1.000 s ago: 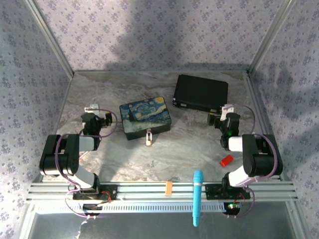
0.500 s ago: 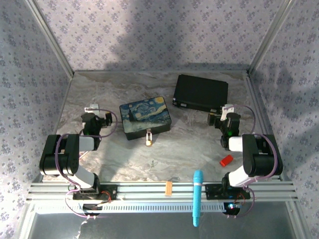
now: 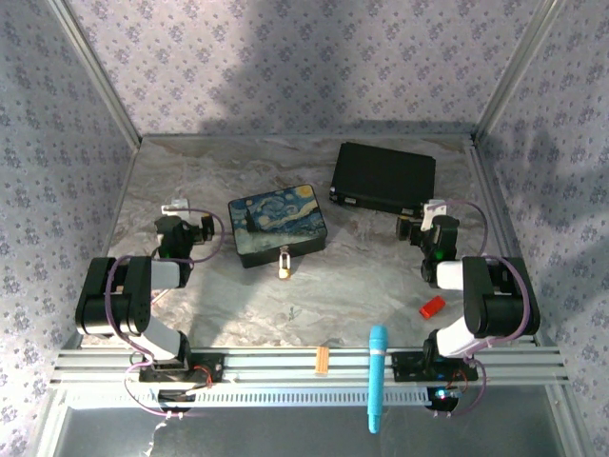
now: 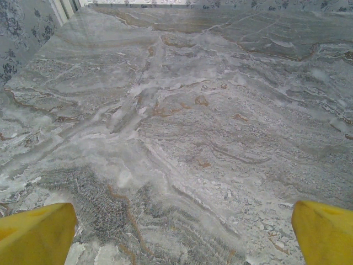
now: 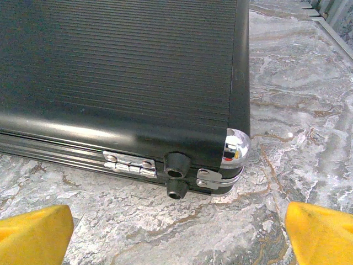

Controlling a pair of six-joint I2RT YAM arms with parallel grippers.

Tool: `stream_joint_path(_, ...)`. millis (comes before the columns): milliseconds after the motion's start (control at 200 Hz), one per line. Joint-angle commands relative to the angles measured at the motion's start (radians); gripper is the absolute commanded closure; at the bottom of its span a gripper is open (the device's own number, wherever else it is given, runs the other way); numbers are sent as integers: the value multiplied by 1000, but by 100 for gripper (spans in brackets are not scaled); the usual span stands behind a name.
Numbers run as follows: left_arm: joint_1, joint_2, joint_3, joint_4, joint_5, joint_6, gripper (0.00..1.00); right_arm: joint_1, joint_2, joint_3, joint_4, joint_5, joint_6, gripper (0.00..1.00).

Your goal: Unlock the padlock with the key

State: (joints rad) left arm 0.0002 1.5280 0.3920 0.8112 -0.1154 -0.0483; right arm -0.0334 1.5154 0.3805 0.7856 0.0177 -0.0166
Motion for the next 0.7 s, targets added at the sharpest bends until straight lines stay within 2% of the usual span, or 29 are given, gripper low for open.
stream_joint_path(0,9,7,18,9,30,14,0,-6,2,17,-2,-5,-12,1)
stream_joint_path(225,4,-73,-24,20,35,21,0,-16,-67,36,-81,0,1,1)
stream_joint_path(320,-2,-173,-5,-101,13,21,0,-16,-143,45,-162,9,5,1)
stream_joint_path(380,-6,-228,29,-205,-40,-2,0,-16,-195,63,-244,34,26,1)
stream_joint_path(435,-8,-275,62,-304,-88,-48,0,-15,-252,108,-391,79,78,1)
stream_joint_path(525,-7,-350,105,-438,-89,-147,0,-21,-333,187,-606,99,179,1)
stream_joint_path(695,-6,-477,150,-665,18,-431,0,-46,-463,220,-806,5,385,1)
